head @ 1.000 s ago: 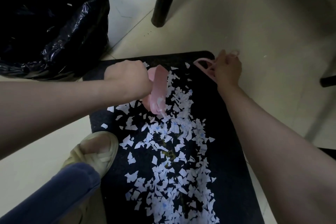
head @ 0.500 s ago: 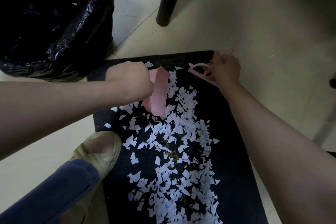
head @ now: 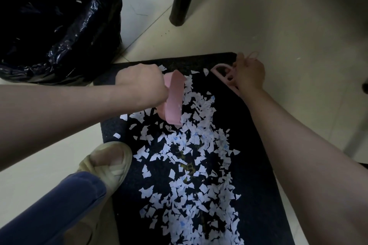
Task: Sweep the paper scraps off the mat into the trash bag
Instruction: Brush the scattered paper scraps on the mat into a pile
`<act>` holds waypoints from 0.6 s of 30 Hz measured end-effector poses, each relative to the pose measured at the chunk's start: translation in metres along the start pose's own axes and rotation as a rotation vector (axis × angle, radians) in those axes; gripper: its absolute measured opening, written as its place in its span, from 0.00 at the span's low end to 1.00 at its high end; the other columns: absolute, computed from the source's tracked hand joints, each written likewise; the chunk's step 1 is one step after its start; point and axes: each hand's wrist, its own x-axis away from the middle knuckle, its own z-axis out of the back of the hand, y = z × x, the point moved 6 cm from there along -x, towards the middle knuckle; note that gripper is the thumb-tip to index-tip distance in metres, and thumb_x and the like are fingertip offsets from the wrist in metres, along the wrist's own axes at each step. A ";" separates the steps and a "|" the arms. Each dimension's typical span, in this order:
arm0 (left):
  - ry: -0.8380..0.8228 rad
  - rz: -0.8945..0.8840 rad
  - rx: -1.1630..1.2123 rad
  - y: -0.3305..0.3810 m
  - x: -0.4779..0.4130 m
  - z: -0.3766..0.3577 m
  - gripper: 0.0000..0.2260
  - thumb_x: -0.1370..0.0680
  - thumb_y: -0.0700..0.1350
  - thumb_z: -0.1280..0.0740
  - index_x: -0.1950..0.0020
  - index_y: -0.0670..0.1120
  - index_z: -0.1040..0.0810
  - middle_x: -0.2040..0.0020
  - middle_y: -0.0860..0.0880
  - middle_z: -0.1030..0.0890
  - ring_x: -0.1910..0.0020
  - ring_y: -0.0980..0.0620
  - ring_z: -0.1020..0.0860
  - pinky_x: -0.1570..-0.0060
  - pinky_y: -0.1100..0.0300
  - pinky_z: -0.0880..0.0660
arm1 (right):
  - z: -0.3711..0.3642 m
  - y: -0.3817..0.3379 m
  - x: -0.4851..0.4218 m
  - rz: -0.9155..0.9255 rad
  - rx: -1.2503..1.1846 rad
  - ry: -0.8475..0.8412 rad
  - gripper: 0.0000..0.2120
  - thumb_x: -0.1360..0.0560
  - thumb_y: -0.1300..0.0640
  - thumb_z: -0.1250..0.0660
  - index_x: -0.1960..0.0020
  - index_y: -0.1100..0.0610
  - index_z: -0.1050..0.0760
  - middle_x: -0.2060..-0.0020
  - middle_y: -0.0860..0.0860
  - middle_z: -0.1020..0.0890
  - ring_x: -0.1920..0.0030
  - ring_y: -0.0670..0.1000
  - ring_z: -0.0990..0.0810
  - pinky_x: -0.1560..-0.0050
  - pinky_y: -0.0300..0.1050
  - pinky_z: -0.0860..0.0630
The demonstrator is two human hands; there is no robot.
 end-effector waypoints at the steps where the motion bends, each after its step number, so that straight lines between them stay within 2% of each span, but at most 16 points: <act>1: -0.001 0.000 0.002 0.001 0.000 0.000 0.05 0.29 0.46 0.37 0.60 0.46 0.23 0.67 0.48 0.28 0.65 0.45 0.27 0.73 0.63 0.41 | 0.003 0.001 -0.004 0.011 -0.062 0.036 0.22 0.27 0.34 0.43 0.66 0.50 0.28 0.67 0.54 0.19 0.64 0.57 0.18 0.55 0.60 0.19; 6: -0.011 -0.016 0.001 0.000 0.002 -0.002 0.06 0.29 0.47 0.37 0.58 0.47 0.23 0.67 0.49 0.28 0.66 0.47 0.28 0.72 0.63 0.40 | -0.014 -0.003 -0.004 -0.063 -0.408 -0.014 0.13 0.20 0.51 0.38 0.60 0.57 0.30 0.65 0.55 0.22 0.64 0.53 0.20 0.54 0.53 0.17; 7: -0.011 -0.013 -0.002 -0.001 0.003 -0.002 0.05 0.29 0.47 0.37 0.58 0.47 0.23 0.67 0.49 0.28 0.66 0.47 0.28 0.72 0.63 0.40 | -0.021 -0.006 -0.001 -0.073 -0.394 -0.061 0.13 0.20 0.51 0.38 0.61 0.56 0.29 0.65 0.55 0.22 0.66 0.52 0.19 0.57 0.49 0.17; 9: -0.012 -0.002 -0.002 -0.004 0.003 -0.001 0.05 0.29 0.47 0.37 0.59 0.47 0.23 0.67 0.49 0.29 0.68 0.47 0.29 0.72 0.63 0.41 | -0.027 -0.013 0.006 -0.077 -0.212 -0.154 0.16 0.19 0.50 0.39 0.61 0.57 0.26 0.67 0.55 0.20 0.73 0.48 0.21 0.69 0.42 0.20; 10: -0.012 0.004 0.000 -0.005 0.002 -0.001 0.05 0.29 0.46 0.37 0.60 0.47 0.24 0.67 0.49 0.29 0.69 0.48 0.30 0.72 0.63 0.41 | -0.026 -0.015 0.007 -0.064 -0.117 -0.173 0.17 0.19 0.48 0.40 0.62 0.57 0.24 0.67 0.56 0.18 0.75 0.48 0.21 0.71 0.43 0.21; 12: -0.008 0.014 0.004 -0.006 0.001 0.001 0.05 0.29 0.46 0.37 0.61 0.46 0.24 0.67 0.49 0.28 0.70 0.49 0.31 0.73 0.64 0.41 | -0.016 -0.024 0.006 0.008 0.020 -0.109 0.21 0.19 0.45 0.42 0.63 0.56 0.24 0.67 0.57 0.17 0.71 0.53 0.19 0.64 0.49 0.18; 14: -0.003 0.024 0.015 -0.006 0.000 0.003 0.05 0.29 0.46 0.37 0.61 0.46 0.23 0.67 0.48 0.28 0.71 0.50 0.31 0.73 0.64 0.41 | -0.004 -0.026 0.004 0.052 0.072 0.033 0.20 0.20 0.44 0.42 0.63 0.56 0.25 0.65 0.55 0.17 0.67 0.52 0.18 0.57 0.47 0.19; 16: 0.001 0.026 0.020 -0.007 0.000 0.004 0.06 0.29 0.46 0.37 0.60 0.46 0.23 0.67 0.48 0.27 0.72 0.51 0.32 0.73 0.64 0.41 | 0.001 -0.025 0.005 0.060 -0.065 0.106 0.15 0.19 0.49 0.41 0.61 0.56 0.29 0.61 0.52 0.19 0.67 0.46 0.19 0.58 0.38 0.20; 18: -0.006 0.020 0.013 -0.008 0.001 0.004 0.06 0.29 0.46 0.37 0.59 0.47 0.22 0.67 0.49 0.27 0.71 0.51 0.32 0.73 0.64 0.41 | -0.001 -0.017 0.005 0.028 -0.255 0.140 0.09 0.18 0.53 0.40 0.53 0.58 0.29 0.58 0.48 0.20 0.60 0.43 0.16 0.46 0.43 0.20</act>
